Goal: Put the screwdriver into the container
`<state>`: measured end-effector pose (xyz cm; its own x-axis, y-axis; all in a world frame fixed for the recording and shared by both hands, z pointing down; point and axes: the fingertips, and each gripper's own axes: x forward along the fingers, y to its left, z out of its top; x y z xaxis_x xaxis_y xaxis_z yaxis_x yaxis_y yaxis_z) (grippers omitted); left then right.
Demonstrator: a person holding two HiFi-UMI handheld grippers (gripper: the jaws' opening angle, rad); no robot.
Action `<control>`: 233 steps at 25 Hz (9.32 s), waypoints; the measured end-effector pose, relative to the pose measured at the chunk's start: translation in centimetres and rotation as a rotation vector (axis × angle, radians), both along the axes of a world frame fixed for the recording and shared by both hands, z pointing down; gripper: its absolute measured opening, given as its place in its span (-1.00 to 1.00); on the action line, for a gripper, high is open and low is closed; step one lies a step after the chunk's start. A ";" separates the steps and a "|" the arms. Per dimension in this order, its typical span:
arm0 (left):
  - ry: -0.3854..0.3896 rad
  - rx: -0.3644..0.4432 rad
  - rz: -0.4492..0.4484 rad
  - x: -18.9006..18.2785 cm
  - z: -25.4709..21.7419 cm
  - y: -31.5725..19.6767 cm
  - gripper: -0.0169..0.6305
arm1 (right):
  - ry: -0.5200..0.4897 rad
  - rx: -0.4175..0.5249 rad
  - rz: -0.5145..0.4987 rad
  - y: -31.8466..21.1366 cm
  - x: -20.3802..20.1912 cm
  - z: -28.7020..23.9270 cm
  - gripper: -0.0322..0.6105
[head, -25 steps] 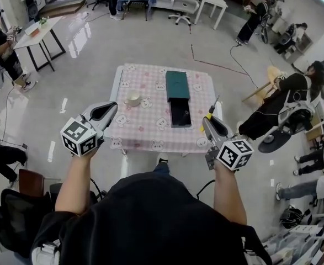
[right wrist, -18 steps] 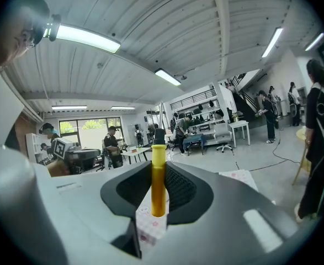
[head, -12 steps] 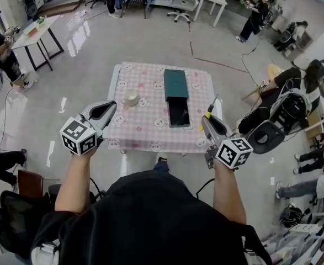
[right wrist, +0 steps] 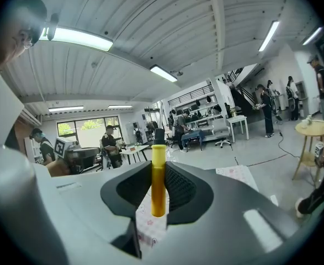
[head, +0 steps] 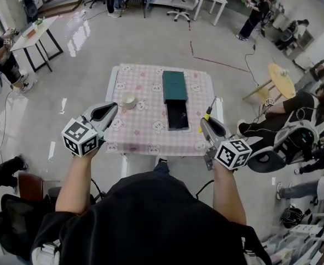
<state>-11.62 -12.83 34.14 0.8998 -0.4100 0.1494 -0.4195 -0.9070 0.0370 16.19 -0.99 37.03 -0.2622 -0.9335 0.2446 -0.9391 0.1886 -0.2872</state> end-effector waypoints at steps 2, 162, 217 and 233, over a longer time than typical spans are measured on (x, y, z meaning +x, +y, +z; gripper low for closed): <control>-0.002 -0.005 -0.002 0.3 0.3 -0.3 -0.94 | -0.002 -0.006 -0.001 -0.3 0.4 0.3 -0.58; -0.149 -0.332 -0.210 5.6 18.5 -11.7 -0.94 | -0.100 -0.945 -0.207 -16.5 3.5 41.7 -0.58; -0.082 -0.413 -0.202 4.7 19.5 -12.1 -0.94 | -0.144 -1.062 -0.138 -17.4 3.1 44.2 -0.56; -0.067 -0.430 -0.192 4.7 19.6 -11.8 -0.94 | -0.128 -1.058 -0.142 -17.4 2.9 44.2 -0.52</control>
